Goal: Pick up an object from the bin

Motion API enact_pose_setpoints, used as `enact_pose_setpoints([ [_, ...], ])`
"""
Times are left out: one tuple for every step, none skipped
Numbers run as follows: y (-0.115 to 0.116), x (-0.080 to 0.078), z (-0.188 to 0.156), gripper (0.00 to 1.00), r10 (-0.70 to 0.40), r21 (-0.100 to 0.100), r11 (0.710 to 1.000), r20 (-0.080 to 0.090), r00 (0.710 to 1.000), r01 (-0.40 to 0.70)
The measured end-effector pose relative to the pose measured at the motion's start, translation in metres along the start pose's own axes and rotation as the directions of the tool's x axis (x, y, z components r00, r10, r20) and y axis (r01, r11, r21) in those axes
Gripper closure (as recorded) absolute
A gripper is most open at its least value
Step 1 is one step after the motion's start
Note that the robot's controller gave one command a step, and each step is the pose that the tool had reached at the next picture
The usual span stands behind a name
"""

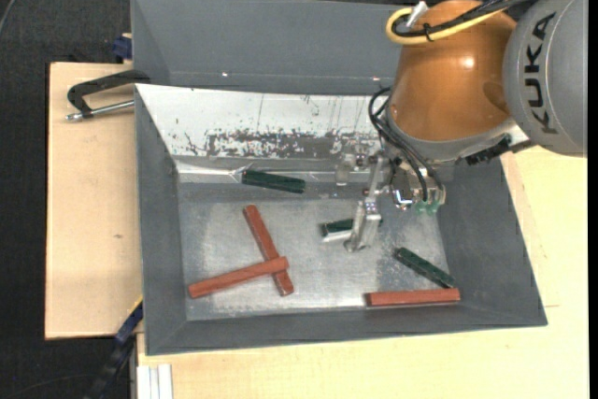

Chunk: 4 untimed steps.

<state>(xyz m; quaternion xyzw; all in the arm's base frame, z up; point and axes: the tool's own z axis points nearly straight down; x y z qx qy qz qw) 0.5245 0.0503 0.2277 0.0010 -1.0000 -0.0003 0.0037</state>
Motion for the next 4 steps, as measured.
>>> enact_pose_setpoints([
  [-0.02, -0.028, 0.129, 0.0, -0.1, 0.001, 0.995, 0.001, 0.995, 0.1],
  [-0.074, -0.048, 0.158, 0.0, 0.027, 0.001, 1.0, 0.011, 1.0, -0.027],
  [-0.071, -0.048, 0.156, 1.0, 0.024, -0.001, 1.0, 0.012, 1.0, -0.024],
  [-0.02, -0.037, -0.011, 1.0, 0.054, -0.003, 0.999, 0.022, 0.998, -0.054],
])
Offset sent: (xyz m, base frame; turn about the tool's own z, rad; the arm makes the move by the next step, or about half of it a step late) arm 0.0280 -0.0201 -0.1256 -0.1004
